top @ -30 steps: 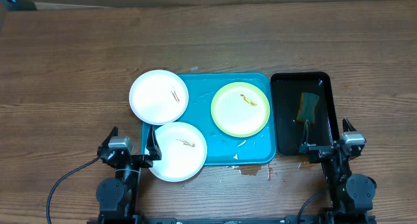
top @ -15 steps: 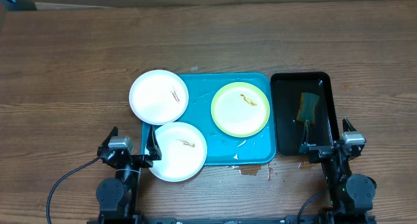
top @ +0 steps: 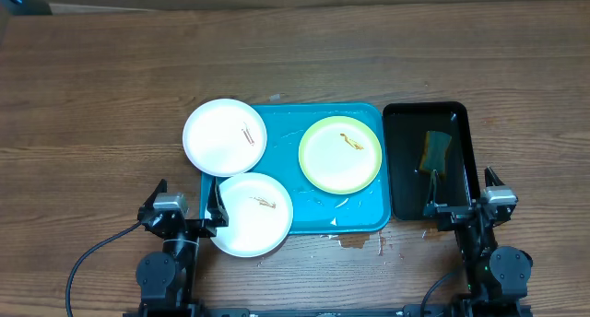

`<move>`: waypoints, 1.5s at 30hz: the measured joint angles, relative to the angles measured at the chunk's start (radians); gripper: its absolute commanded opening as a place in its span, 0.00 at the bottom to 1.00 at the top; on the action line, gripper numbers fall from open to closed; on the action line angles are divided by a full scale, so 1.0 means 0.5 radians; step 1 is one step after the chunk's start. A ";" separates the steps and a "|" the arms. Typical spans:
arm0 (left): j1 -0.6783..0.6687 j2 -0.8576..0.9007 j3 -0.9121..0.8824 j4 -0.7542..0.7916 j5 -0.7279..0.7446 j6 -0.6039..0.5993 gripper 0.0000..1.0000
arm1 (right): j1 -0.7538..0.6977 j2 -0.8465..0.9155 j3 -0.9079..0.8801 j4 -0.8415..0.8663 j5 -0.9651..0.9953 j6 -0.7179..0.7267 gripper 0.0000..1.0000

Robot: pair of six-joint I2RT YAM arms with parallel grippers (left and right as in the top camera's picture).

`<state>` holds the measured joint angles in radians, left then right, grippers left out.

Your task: Clean dirty plates on tray and stack at the side

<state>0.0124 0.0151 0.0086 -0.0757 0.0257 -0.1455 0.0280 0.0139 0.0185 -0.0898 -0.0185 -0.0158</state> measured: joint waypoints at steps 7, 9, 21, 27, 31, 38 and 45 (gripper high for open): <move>0.000 0.000 0.000 0.000 0.000 0.000 1.00 | -0.001 0.000 0.000 0.008 0.001 0.001 1.00; 0.000 0.000 0.000 0.000 0.000 0.000 1.00 | 0.000 0.000 0.000 0.044 -0.004 0.030 1.00; 0.000 0.001 0.000 0.000 0.000 0.000 1.00 | 0.000 0.262 0.493 -0.391 -0.249 0.288 1.00; 0.000 0.002 0.000 0.001 0.000 0.000 1.00 | 0.000 1.117 1.454 -1.118 -0.270 0.217 1.00; 0.000 0.002 0.000 0.002 0.000 0.000 1.00 | -0.001 1.840 2.283 -1.859 -0.270 0.094 1.00; 0.000 0.002 0.000 0.000 0.000 0.000 1.00 | -0.001 2.850 3.436 -2.852 -0.270 0.014 1.00; 0.000 0.002 0.000 0.000 0.001 0.000 1.00 | -0.006 3.201 3.524 -2.885 -0.268 0.039 0.70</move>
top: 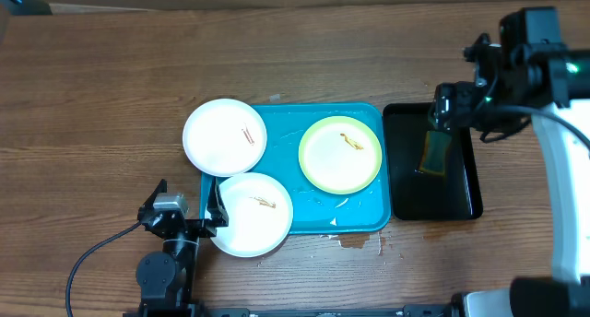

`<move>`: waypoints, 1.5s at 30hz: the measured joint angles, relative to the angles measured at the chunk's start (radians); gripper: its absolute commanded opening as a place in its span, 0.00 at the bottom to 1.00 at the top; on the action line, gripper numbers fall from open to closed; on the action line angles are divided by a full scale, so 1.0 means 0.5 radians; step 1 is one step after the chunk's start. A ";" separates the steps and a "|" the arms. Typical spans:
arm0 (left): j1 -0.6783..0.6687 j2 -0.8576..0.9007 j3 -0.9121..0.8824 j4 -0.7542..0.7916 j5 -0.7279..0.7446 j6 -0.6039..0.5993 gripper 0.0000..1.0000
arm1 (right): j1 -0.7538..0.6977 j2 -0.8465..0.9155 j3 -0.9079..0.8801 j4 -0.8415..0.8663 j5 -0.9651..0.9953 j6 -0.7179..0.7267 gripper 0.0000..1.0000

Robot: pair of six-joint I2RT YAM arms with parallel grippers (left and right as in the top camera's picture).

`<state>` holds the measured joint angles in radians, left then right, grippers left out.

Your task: Clean dirty plates on tray and stack at the side

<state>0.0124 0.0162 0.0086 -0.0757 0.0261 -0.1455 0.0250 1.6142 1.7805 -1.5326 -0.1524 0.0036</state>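
Observation:
A teal tray (pixel 359 220) holds a green-rimmed plate (pixel 324 165) with a yellow smear and a white plate (pixel 267 227) with a small brown smear. That white plate overhangs the tray's front left corner. A second white plate (pixel 214 142), also smeared, overlaps the tray's far left corner. A yellow-green sponge (pixel 433 155) lies in the black tray (pixel 406 188) to the right. My right gripper (pixel 446 110) hangs over the far end of the sponge, and its jaws are too dark to read. My left gripper (pixel 215 212) rests shut at the front white plate's left edge.
Small scraps and a wet patch (pixel 355 240) lie on the wooden table just in front of the teal tray. The right arm (pixel 530 50) reaches in from the far right, its white link running down the right edge. A black cable (pixel 92 262) trails from the left arm's base.
My right arm was parked at the table's front edge by the black tray's near end. Now it is up, with its gripper over the sponge's far end. Left arm, plates and sponge are unchanged.

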 measured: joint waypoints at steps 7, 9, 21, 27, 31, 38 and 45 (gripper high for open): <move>0.000 0.000 0.000 0.000 -0.001 0.000 1.00 | -0.021 0.170 -0.001 0.058 0.075 0.215 0.76; 0.000 0.000 0.000 0.000 -0.001 0.000 1.00 | -0.023 0.210 -0.011 0.068 0.111 0.274 0.78; 0.000 0.000 0.000 0.014 0.000 0.000 1.00 | -0.023 0.259 -0.562 0.461 0.187 0.478 0.80; 0.000 0.001 0.000 0.008 -0.001 0.001 1.00 | -0.023 0.260 -0.615 0.603 0.201 0.493 0.84; 0.000 0.002 0.005 0.115 0.030 0.001 1.00 | -0.023 0.260 -0.615 0.613 0.201 0.501 0.88; 0.000 0.100 0.370 -0.507 0.264 -0.032 1.00 | -0.022 0.260 -0.615 0.609 0.203 0.513 0.96; 0.000 0.928 1.602 -1.575 0.382 -0.040 1.00 | -0.023 0.260 -0.623 0.634 0.157 0.515 1.00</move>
<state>0.0124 0.4801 0.8097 -0.8635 0.2173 -0.1654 0.0135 1.7443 1.4693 -1.2156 -0.0738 0.2611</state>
